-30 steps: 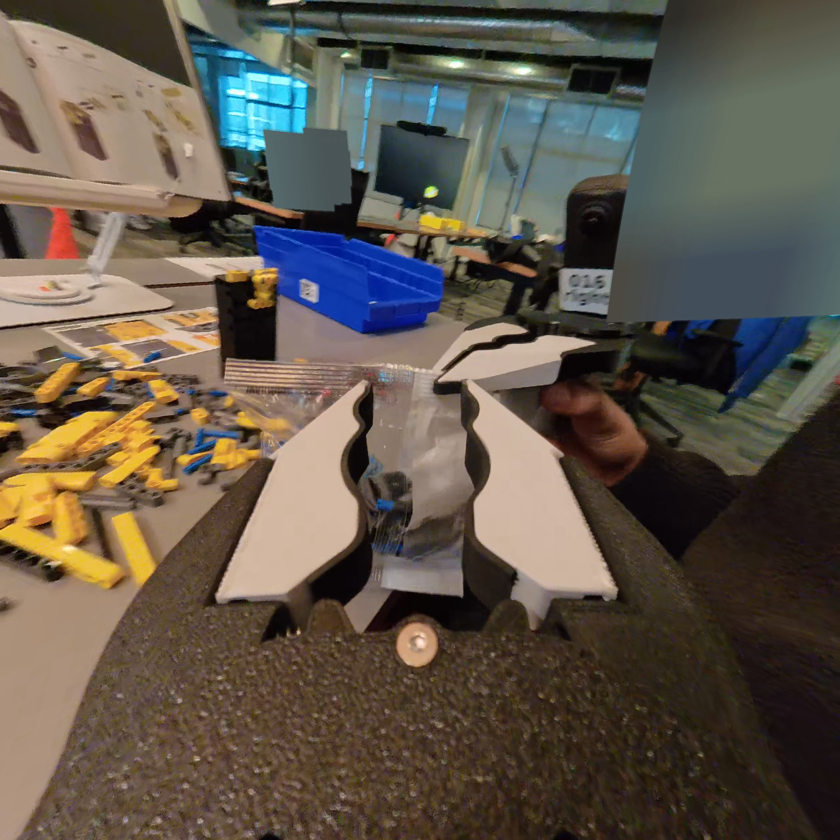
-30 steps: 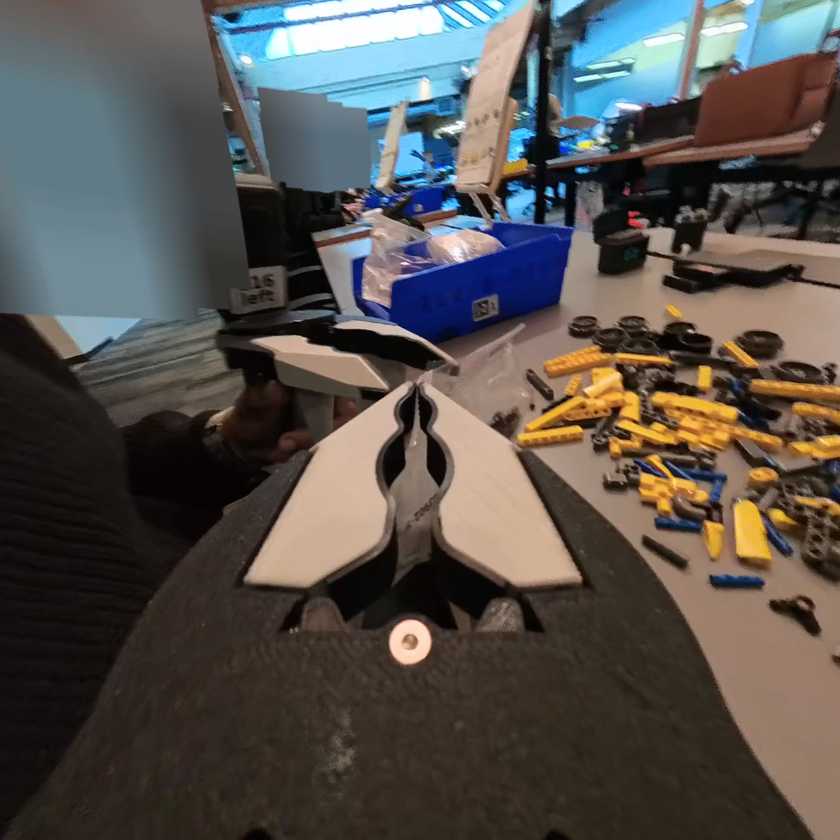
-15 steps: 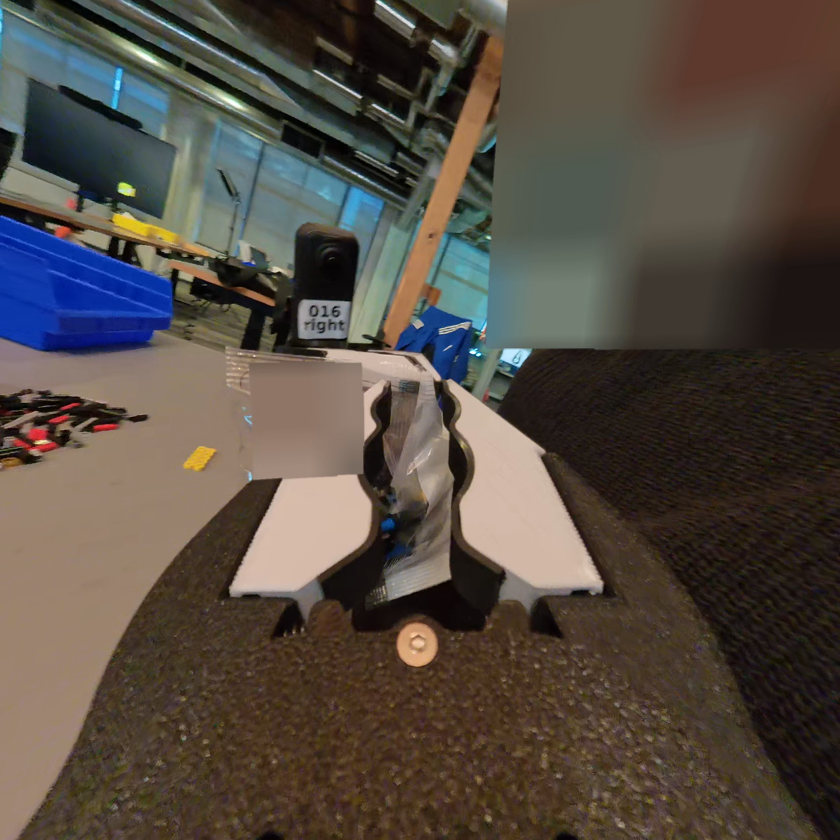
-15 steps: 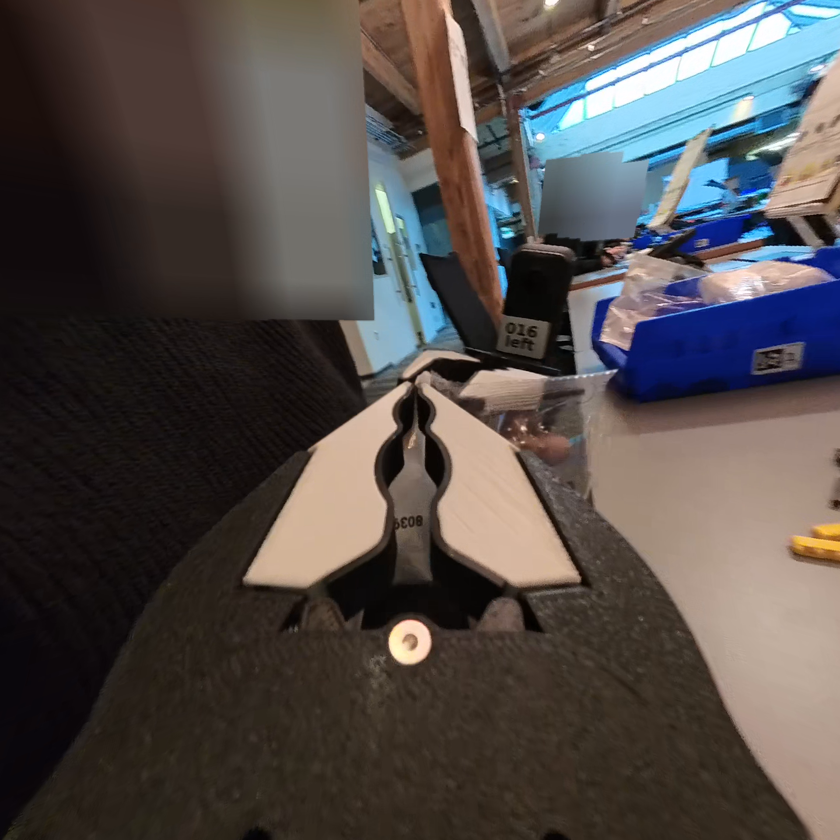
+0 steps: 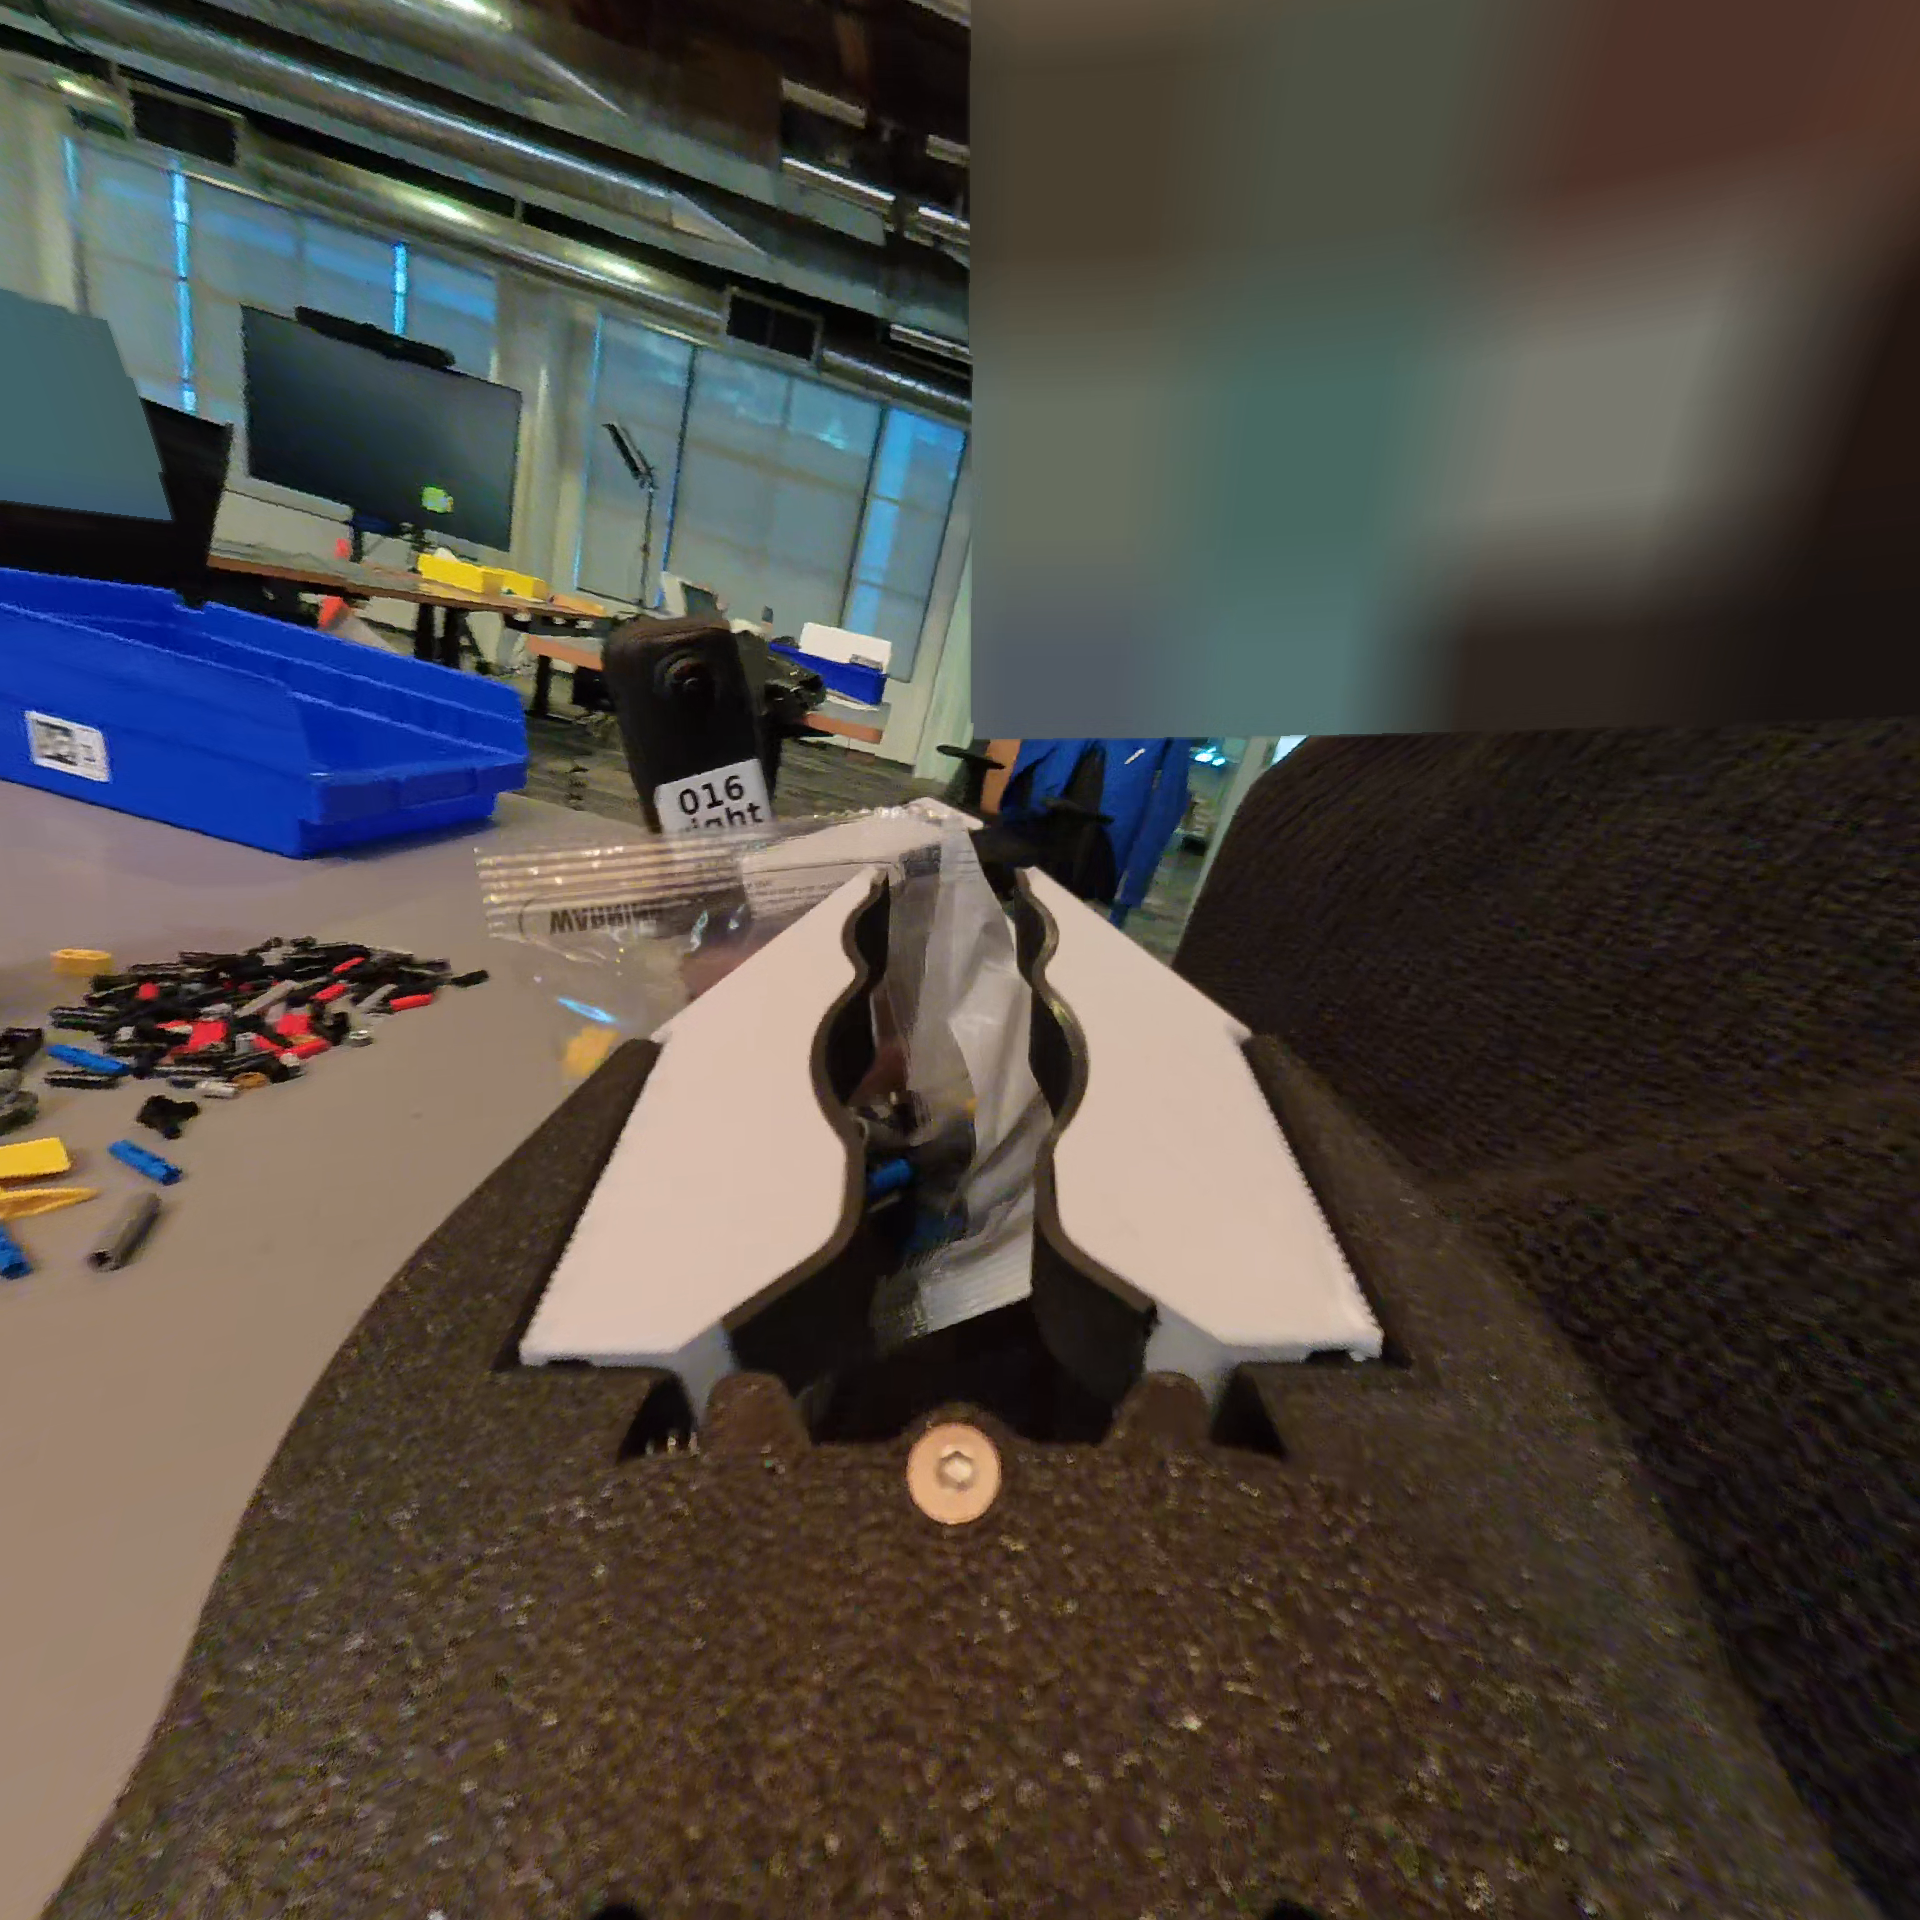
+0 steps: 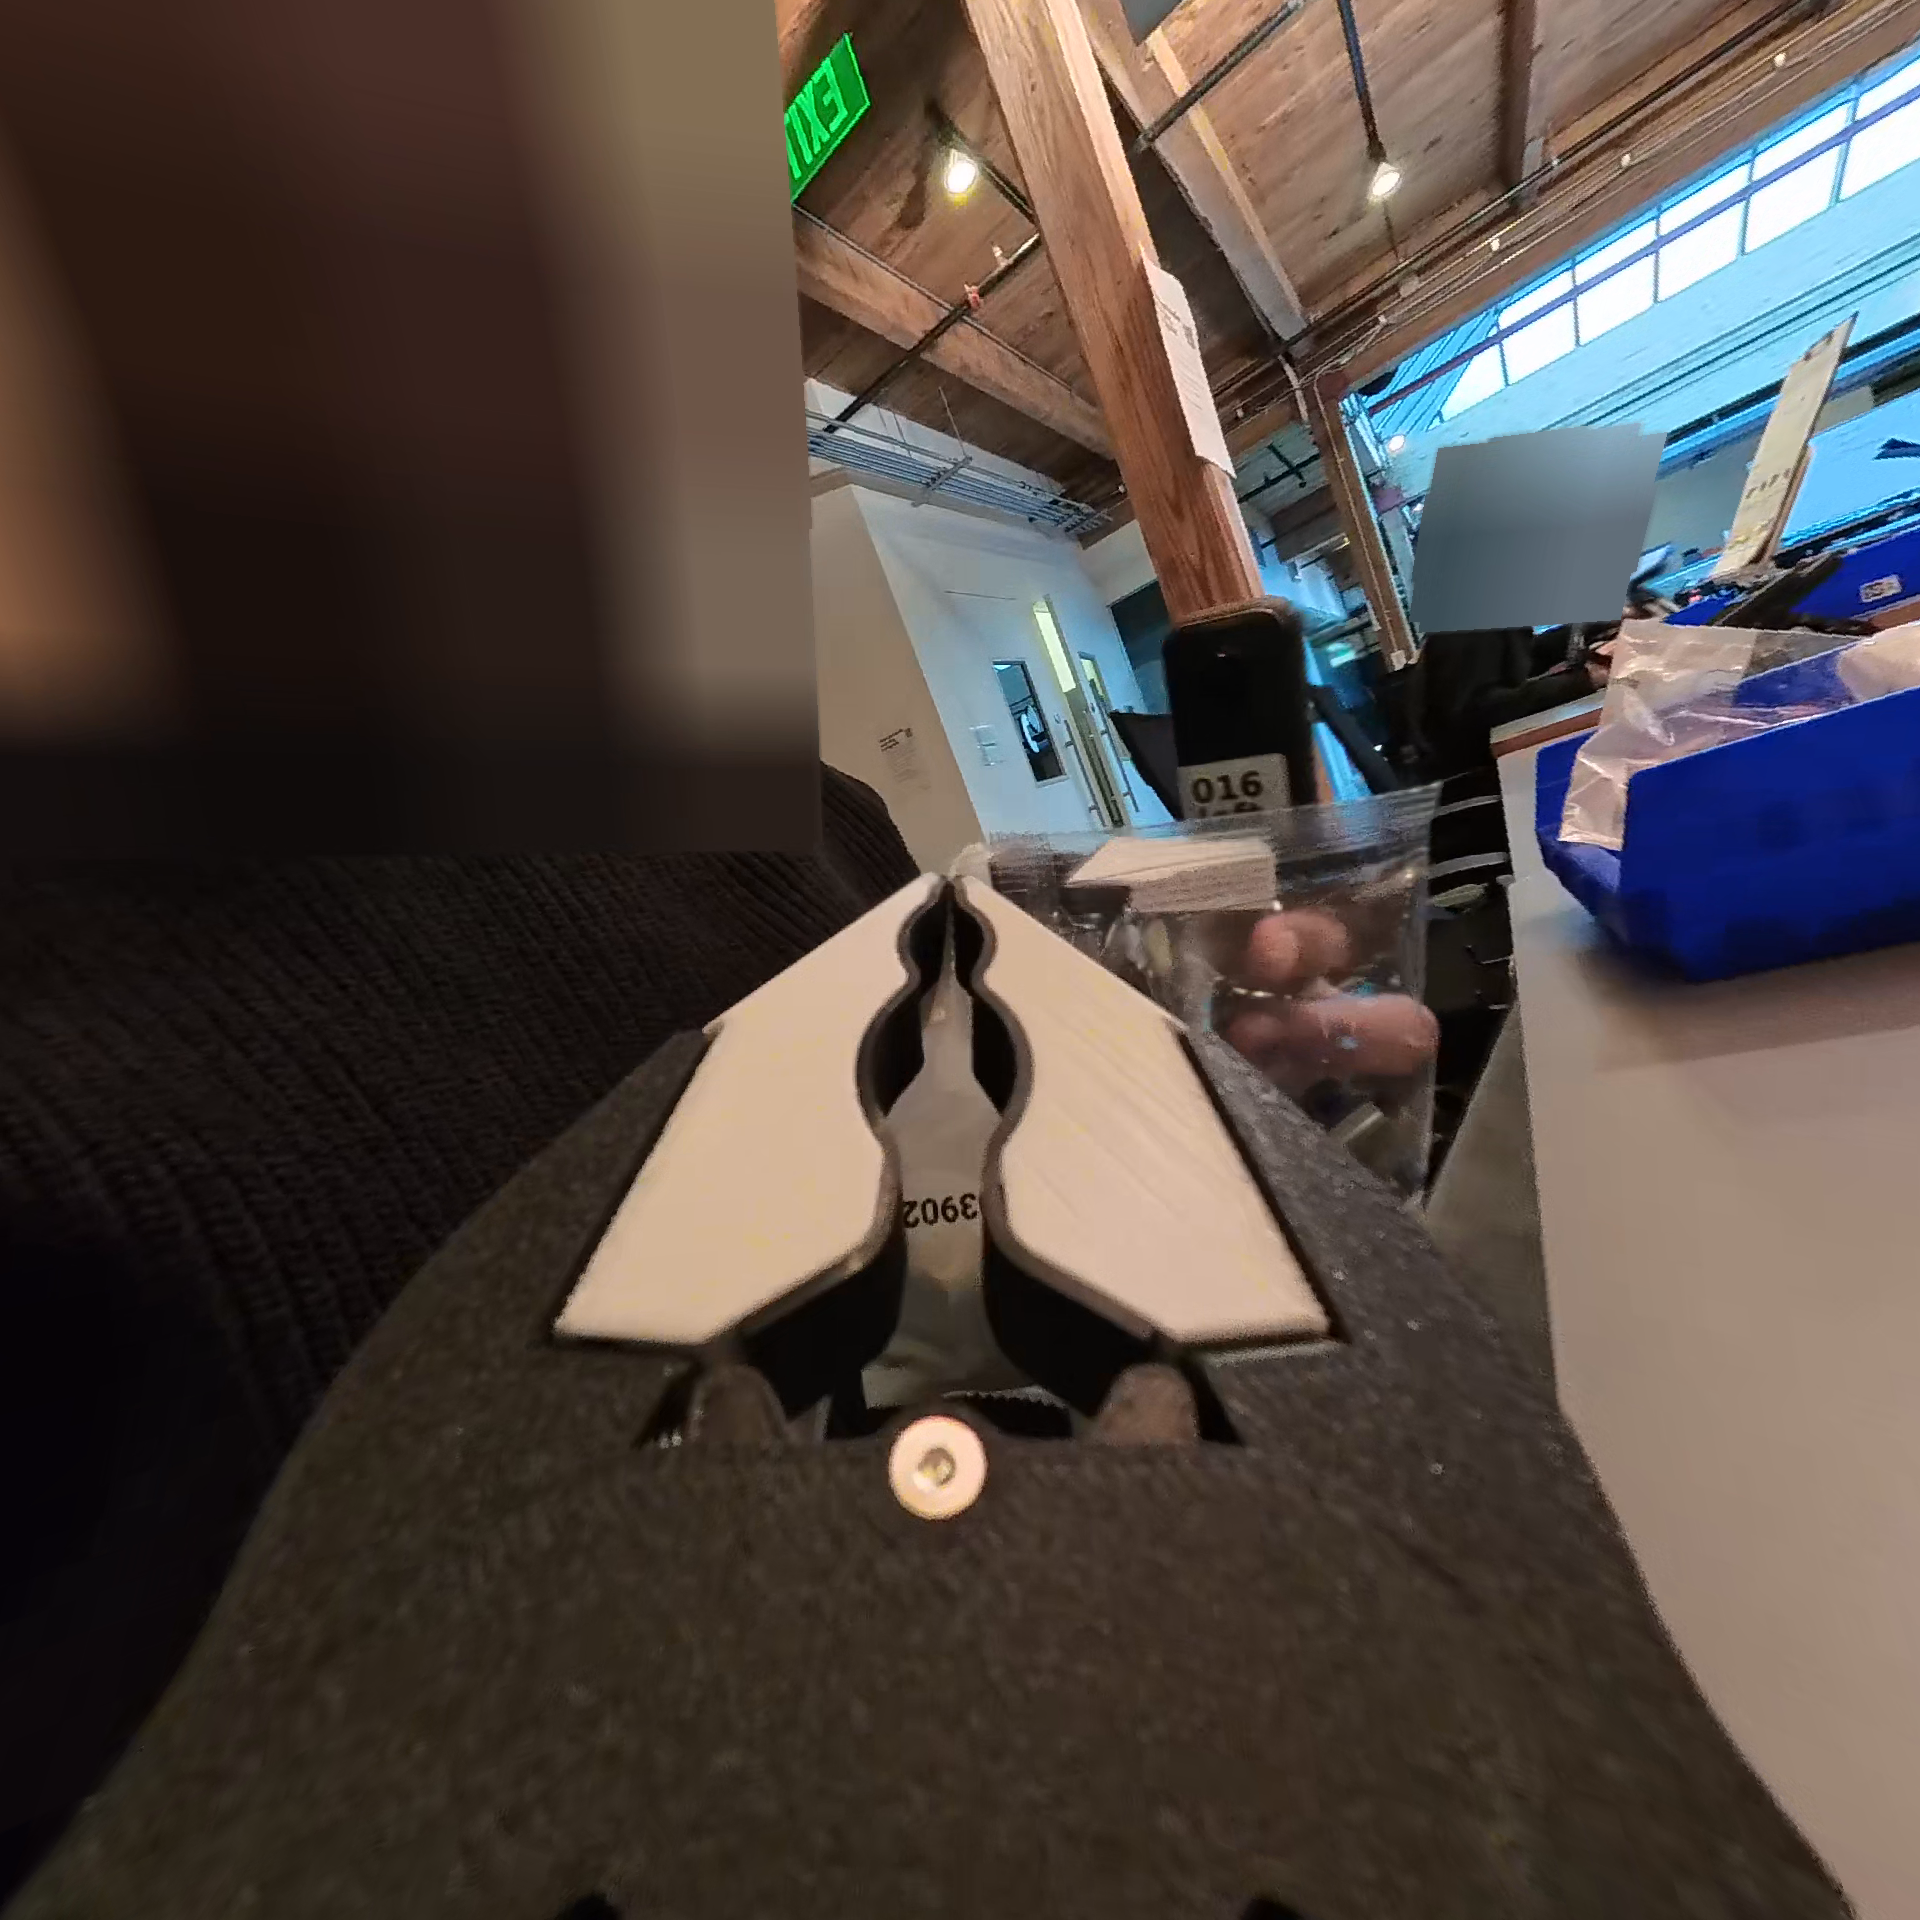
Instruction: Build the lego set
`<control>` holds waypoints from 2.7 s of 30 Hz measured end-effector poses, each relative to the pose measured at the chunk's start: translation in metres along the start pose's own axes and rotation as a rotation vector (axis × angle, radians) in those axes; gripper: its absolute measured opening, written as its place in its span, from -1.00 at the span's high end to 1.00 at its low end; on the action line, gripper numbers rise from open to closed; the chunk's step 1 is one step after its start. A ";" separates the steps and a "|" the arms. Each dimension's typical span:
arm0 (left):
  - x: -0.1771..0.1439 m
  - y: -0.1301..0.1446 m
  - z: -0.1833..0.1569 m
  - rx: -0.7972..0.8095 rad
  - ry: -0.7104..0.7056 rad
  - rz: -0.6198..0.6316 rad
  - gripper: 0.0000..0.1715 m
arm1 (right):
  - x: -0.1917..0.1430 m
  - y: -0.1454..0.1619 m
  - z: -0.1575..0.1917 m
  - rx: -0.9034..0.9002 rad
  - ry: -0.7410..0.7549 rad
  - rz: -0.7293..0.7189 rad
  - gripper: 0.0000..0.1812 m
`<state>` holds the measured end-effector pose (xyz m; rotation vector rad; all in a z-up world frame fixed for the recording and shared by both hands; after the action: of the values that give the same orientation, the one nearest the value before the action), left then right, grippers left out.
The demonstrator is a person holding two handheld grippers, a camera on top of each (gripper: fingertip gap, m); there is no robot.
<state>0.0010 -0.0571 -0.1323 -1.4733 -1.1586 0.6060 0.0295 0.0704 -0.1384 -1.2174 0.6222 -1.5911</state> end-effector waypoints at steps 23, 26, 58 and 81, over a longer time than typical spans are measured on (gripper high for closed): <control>0.014 0.008 0.025 0.328 -0.605 0.161 0.97 | -0.022 -0.006 -0.015 -0.147 0.423 0.132 1.00; 0.013 0.009 0.024 0.297 -0.570 0.162 0.92 | -0.020 -0.006 -0.012 -0.167 0.429 0.181 1.00; 0.010 0.017 0.035 0.458 -0.735 0.228 1.00 | -0.022 -0.010 -0.032 -0.139 0.749 0.171 1.00; 0.000 0.015 0.032 0.086 -0.511 0.154 0.93 | -0.014 -0.006 -0.021 -0.316 0.701 0.335 1.00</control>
<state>-0.0217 -0.0415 -0.1546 -1.3797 -1.3902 1.1733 0.0080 0.0817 -0.1466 -0.6854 1.4869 -1.6493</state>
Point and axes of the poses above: each gripper's, where its closed fingertips meet, x out along the fingers, y out of its underside, z = x × y across the jaws, the point moved 7 cm from there along -x, back along the fingers, and after that the axes turned 1 degree about z, right-handed, at the moved point
